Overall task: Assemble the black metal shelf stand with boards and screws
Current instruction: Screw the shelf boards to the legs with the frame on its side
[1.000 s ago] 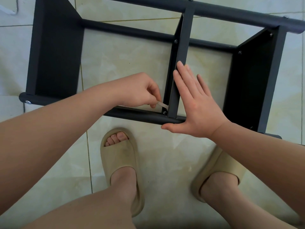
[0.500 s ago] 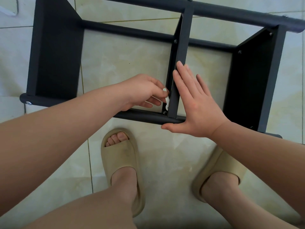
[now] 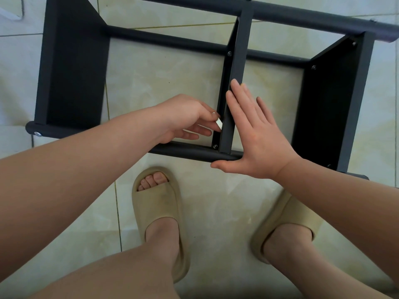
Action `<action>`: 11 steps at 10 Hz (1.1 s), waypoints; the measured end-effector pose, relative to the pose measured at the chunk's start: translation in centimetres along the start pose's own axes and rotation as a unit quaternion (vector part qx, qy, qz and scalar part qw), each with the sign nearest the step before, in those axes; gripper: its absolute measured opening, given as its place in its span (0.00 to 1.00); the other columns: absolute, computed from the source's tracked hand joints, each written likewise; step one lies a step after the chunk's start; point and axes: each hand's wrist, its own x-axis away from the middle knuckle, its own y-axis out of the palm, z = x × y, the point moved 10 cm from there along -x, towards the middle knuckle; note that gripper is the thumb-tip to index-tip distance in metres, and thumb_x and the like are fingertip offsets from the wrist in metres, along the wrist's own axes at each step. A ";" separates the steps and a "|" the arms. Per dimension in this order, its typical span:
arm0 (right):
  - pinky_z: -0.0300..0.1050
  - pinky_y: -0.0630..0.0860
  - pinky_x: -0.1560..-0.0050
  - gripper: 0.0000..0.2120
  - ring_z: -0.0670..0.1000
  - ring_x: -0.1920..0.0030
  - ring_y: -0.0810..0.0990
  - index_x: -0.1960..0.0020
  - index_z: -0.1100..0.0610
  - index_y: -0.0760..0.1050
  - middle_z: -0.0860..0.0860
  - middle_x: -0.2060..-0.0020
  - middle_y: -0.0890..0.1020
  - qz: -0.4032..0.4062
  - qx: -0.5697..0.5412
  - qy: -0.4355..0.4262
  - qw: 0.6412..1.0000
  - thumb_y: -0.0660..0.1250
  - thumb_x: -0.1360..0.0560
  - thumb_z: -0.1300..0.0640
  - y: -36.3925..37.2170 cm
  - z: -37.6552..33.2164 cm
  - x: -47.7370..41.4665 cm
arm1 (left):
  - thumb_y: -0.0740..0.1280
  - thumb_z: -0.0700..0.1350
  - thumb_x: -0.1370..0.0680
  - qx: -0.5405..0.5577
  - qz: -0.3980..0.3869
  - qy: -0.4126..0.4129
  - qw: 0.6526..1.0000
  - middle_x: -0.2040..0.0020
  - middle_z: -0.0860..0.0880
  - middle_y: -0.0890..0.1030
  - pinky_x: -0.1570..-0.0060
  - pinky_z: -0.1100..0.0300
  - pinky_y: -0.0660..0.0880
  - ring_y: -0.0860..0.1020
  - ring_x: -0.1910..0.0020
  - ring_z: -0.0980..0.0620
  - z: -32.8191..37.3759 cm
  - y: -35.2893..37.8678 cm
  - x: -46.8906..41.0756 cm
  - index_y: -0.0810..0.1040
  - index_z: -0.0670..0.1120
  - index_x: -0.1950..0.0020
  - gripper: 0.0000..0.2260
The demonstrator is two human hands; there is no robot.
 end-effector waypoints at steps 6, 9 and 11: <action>0.64 0.51 0.21 0.60 0.56 0.18 0.43 0.18 0.63 0.47 0.56 0.18 0.45 -0.003 -0.002 0.002 1.000 0.64 0.33 0.25 0.0 0.0 0.0 | 0.66 0.45 0.20 -0.018 -0.025 -0.001 1.000 0.54 0.50 0.87 0.52 0.56 0.74 0.85 0.56 0.56 -0.2 0.6 0.0 0.80 0.48 0.48 0.04; 0.64 0.50 0.21 0.60 0.56 0.18 0.43 0.18 0.62 0.46 0.56 0.18 0.45 -0.007 0.000 0.002 1.000 0.64 0.33 0.25 0.0 0.0 0.0 | 0.66 0.43 0.20 -0.047 -0.024 -0.015 0.998 0.54 0.51 0.87 0.52 0.57 0.73 0.84 0.51 0.54 -0.6 0.2 0.0 0.80 0.49 0.53 0.04; 0.63 0.50 0.21 0.60 0.56 0.18 0.42 0.18 0.63 0.46 0.56 0.18 0.45 -0.011 0.001 0.005 1.000 0.64 0.33 0.25 0.0 0.0 0.0 | 0.66 0.43 0.20 -0.077 -0.020 -0.016 0.997 0.56 0.53 0.87 0.51 0.57 0.72 0.83 0.48 0.53 -0.7 -0.2 0.3 0.80 0.49 0.54 0.05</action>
